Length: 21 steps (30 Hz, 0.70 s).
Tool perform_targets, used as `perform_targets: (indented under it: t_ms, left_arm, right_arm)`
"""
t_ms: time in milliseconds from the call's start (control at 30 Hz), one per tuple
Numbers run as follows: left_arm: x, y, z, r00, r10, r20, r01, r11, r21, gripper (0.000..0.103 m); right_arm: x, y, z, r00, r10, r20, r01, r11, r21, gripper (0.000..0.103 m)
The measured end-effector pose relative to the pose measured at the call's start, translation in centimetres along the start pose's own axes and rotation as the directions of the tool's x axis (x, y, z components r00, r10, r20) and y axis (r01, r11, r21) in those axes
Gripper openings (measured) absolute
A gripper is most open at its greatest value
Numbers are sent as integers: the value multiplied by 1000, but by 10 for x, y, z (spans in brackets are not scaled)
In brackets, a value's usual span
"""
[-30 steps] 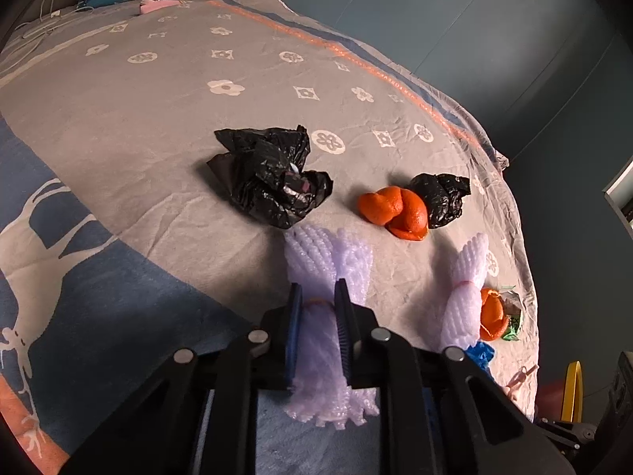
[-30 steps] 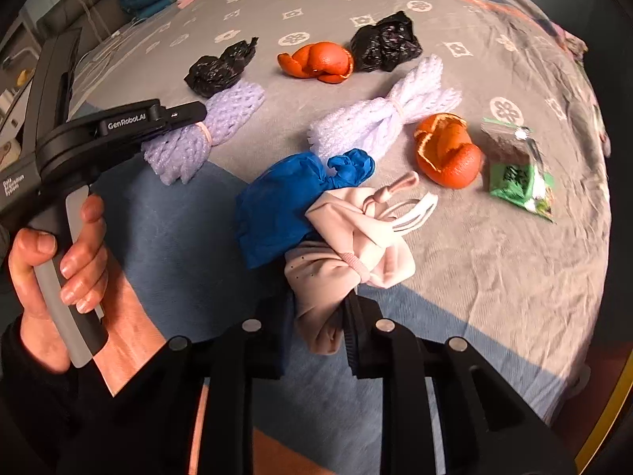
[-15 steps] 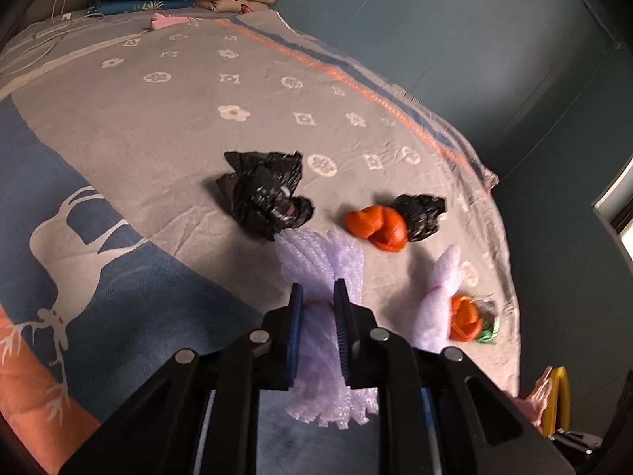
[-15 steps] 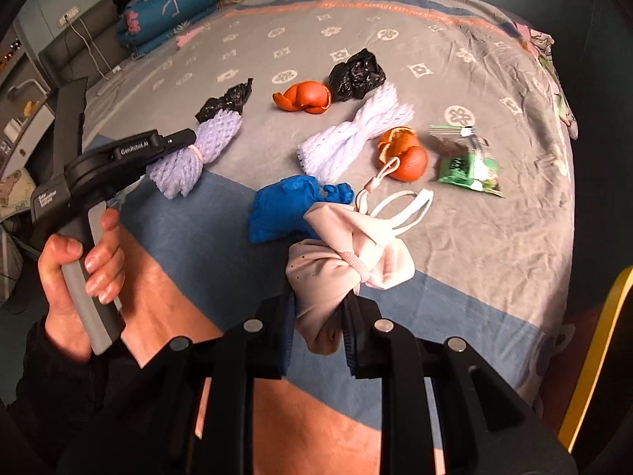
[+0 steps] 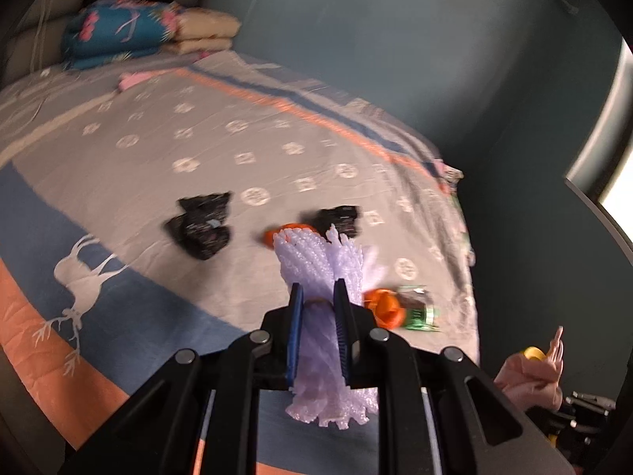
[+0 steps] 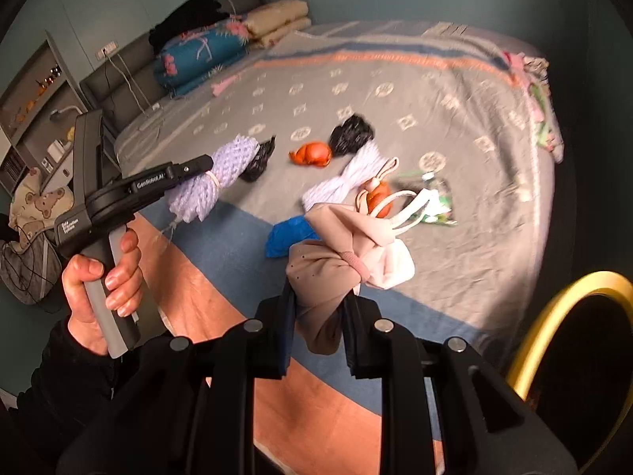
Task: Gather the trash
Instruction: 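Carry the foam net and pink cloth over the bin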
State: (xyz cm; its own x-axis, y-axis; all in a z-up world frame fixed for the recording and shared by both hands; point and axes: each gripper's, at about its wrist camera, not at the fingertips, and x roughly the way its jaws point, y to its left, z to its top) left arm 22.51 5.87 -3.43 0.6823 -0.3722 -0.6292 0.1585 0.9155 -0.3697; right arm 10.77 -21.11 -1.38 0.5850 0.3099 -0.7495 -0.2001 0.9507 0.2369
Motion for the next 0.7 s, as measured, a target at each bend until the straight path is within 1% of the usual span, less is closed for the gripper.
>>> perform_targets:
  t_ms: [133, 333, 500, 633, 700]
  left_arm:
    - [-9, -44, 0, 998, -59, 1, 59, 997, 56, 15]
    - [-19, -111, -10, 989, -150, -8, 149, 977, 153, 15]
    - [-22, -164, -30, 981, -190, -39, 193, 949, 249, 15]
    - [-28, -202, -48, 973, -221, -62, 230, 920, 318, 15]
    - [-32, -219, -57, 968, -239, -79, 251, 905, 344, 15]
  right_arm:
    - [-46, -27, -5, 998, -32, 62, 29, 998, 51, 20]
    - [-104, -71, -24, 984, -109, 139, 89, 985, 147, 20]
    - [-151, -107, -45, 966, -171, 193, 122, 963, 239, 20]
    - [-175, -131, -61, 953, -211, 216, 141, 944, 298, 20]
    - [-182, -141, -67, 951, -220, 218, 143, 936, 322, 21]
